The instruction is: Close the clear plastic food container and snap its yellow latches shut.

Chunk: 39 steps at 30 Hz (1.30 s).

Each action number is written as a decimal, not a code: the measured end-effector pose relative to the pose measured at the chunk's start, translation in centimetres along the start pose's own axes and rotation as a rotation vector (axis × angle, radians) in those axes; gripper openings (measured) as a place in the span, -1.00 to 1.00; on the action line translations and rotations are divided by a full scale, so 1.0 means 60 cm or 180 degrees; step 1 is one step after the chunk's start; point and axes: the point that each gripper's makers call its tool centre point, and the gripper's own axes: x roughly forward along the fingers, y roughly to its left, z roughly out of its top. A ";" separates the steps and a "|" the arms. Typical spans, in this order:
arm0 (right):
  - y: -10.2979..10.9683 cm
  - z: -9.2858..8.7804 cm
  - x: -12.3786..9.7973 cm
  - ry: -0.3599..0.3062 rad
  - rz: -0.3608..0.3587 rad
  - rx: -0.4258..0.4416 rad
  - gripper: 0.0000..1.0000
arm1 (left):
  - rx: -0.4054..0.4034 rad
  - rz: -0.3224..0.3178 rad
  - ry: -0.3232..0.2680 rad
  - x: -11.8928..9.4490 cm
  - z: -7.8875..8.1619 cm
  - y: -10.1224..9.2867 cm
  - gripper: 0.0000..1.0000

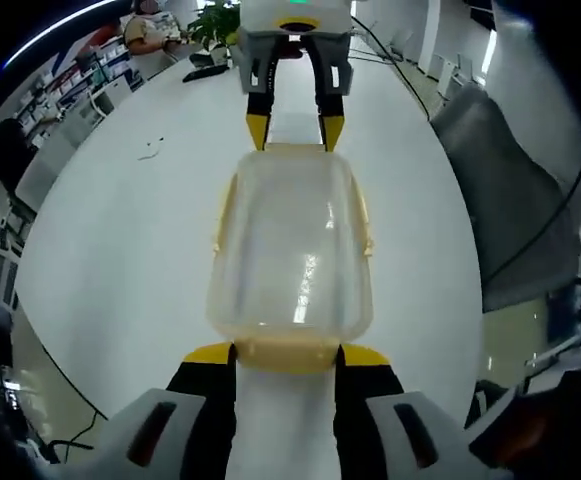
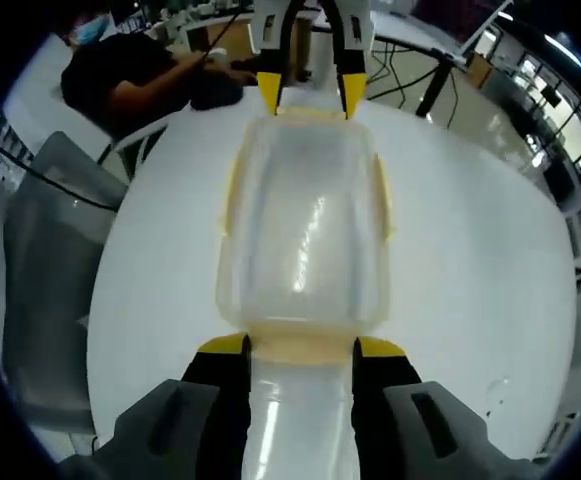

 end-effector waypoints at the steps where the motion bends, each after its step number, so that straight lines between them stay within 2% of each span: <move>1: 0.001 0.000 -0.002 -0.0001 -0.0001 -0.0002 -0.29 | 0.0004 0.0002 0.0000 -0.002 0.002 -0.001 -0.37; 4: 0.005 -0.007 -0.020 0.0007 -0.0002 -0.0003 -0.29 | 0.0013 0.0011 -0.0006 -0.011 0.029 -0.008 -0.37; 11: 0.011 -0.026 -0.051 0.0054 -0.0001 -0.0028 -0.29 | 0.0000 0.0018 -0.0008 -0.019 0.054 -0.003 -0.37; 17: 0.019 -0.049 -0.081 -0.0006 0.0051 -0.0051 -0.29 | -0.0051 0.0030 -0.0053 -0.023 0.089 -0.015 -0.37; 28: 0.027 -0.119 -0.107 0.0075 0.0065 -0.0026 -0.29 | -0.0024 0.0036 -0.0145 0.018 0.150 -0.019 -0.37; 34: 0.025 -0.163 -0.120 0.0079 0.0046 0.0065 -0.29 | 0.0062 0.0035 -0.0233 0.034 0.189 0.000 -0.37; 39: 0.027 -0.206 -0.132 0.0120 0.0023 0.0137 -0.29 | 0.0125 0.0015 -0.0291 0.063 0.225 0.011 -0.37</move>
